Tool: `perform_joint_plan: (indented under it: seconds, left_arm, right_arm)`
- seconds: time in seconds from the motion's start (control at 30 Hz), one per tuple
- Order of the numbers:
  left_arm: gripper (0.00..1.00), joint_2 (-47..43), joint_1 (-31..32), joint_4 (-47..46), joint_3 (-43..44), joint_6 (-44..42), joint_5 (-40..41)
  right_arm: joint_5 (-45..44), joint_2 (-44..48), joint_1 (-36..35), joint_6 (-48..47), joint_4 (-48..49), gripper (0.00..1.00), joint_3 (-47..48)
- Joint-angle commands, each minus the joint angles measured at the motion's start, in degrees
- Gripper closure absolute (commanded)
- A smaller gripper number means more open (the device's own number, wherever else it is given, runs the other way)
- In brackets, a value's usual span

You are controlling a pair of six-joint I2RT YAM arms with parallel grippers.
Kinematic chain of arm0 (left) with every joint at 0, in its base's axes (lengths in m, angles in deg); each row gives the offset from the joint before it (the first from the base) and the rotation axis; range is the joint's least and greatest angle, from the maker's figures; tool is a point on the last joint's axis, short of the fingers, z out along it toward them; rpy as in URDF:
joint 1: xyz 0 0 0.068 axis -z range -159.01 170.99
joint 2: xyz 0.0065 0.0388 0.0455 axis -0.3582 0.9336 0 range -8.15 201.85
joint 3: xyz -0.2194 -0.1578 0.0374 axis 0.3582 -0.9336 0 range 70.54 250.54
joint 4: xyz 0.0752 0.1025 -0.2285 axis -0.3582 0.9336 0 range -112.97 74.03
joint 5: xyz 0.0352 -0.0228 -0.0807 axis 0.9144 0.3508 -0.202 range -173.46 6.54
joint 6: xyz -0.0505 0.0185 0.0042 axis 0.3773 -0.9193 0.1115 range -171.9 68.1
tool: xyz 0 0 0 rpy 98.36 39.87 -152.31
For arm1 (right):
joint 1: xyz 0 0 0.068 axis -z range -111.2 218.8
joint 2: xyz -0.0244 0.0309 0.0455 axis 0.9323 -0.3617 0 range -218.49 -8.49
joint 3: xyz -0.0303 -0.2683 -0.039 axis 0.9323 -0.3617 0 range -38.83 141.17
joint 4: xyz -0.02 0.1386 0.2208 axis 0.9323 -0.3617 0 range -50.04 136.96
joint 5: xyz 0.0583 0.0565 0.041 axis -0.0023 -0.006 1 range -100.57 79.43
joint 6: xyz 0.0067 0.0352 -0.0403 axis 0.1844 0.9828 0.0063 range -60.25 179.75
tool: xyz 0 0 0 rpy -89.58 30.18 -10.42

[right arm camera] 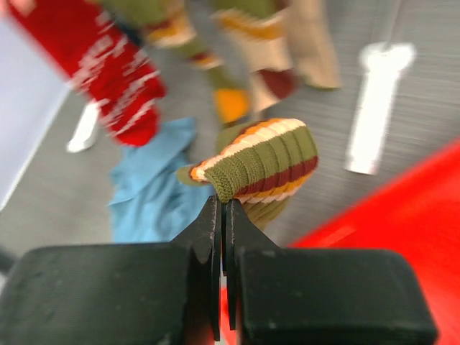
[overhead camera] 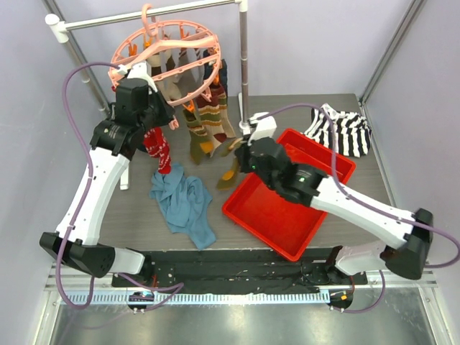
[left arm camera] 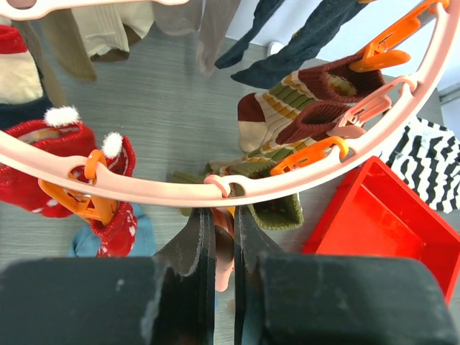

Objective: Remove the socks clipped to the hanger

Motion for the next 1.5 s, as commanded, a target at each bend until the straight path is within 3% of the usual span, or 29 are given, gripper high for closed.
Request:
perform_joint_plan:
  seconds: [0.0,0.2,0.43,0.47,0.6,0.67,0.8,0.9,1.03,1.23,1.47]
  left_arm:
    - [1.0,-2.43,0.09,-1.93,-0.91,-1.6,-3.02]
    - [1.0,-2.25,0.09,-2.1,-0.91,-1.34,-3.2]
    - [0.97,-2.43,0.09,-2.01,-1.17,-1.34,-3.02]
    - [0.96,-2.43,0.0,-2.28,-1.52,-1.16,-2.85]
    - [0.96,-2.25,0.0,-2.1,-1.26,-0.72,-3.72]
    - [0.93,-2.25,0.09,-2.01,-1.09,-0.55,-4.07]
    - [0.92,-2.69,0.0,-2.1,-1.26,-0.28,-4.34]
    - [0.91,-2.87,0.09,-2.19,-1.26,-0.11,-4.95]
    - [0.9,-3.22,0.0,-2.63,-2.05,-0.19,-5.31]
    - [0.87,-3.39,0.09,-2.19,-2.14,-0.9,-4.78]
    - [0.82,-3.74,0.09,-3.77,-3.54,-0.9,-6.01]
  right_arm:
    - [-15.69,7.37,0.87,0.65,-10.95,0.99,5.22]
    - [-24.65,10.19,2.63,-1.46,-18.08,0.99,6.28]
    - [-19.4,13.45,8.87,5.11,-18.35,0.98,-7.23]
    - [-19.22,13.27,9.4,5.74,-18.35,0.94,-8.22]
    - [-17.2,11.6,10.02,6.54,-18.08,0.51,-6.92]
    - [-14.75,10.55,10.11,4.27,-16.42,0.44,-3.49]
    - [-2.47,9.84,10.02,-3.73,-5.45,0.29,-1.19]
    - [10.51,8.1,10.11,-9.52,9.12,0.26,-3.03]
    - [17.42,2.49,10.02,-13.76,28.1,0.25,-5.5]
    - [23.75,-8.6,9.93,-15.7,34.99,0.24,1.86]
    - [24.29,-20.02,10.02,-19.74,41.16,0.22,6.79]
